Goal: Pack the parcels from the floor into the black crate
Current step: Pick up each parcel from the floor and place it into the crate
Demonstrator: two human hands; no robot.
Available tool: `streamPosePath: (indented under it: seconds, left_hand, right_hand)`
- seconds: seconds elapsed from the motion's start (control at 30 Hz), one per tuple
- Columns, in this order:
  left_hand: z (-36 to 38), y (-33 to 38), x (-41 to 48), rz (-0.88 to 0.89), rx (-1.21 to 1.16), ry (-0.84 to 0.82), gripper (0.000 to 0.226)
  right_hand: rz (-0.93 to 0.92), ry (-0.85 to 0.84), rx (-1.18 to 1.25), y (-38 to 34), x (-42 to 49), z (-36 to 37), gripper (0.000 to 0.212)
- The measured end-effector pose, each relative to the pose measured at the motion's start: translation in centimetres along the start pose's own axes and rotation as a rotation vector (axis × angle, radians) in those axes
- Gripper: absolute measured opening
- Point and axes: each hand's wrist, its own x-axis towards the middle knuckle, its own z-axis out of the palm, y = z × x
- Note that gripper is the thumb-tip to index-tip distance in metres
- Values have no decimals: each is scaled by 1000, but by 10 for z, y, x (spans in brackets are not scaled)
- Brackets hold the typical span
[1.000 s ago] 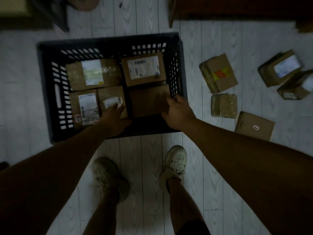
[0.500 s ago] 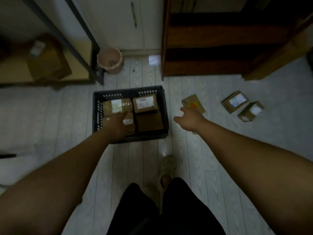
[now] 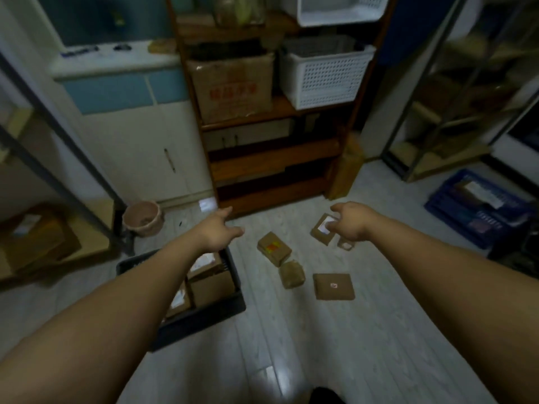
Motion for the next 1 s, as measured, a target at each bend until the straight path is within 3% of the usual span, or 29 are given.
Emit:
streamPosePath:
  seconds: [0.2, 0.47, 0.8, 1.0]
  left_hand:
    - [57, 111, 6, 91, -26, 38, 72]
    - [148, 224, 20, 81, 6, -59, 70]
    - [172, 248, 113, -25, 31, -145, 70]
    - [197, 266, 196, -67, -15, -150, 75]
  right_hand:
    - [52, 47, 56, 112, -25, -30, 64]
    - [157, -26, 100, 269, -29, -58, 69]
    - [76, -107, 131, 301, 62, -67, 66]
    - [133, -187, 158, 340, 132, -71, 67]
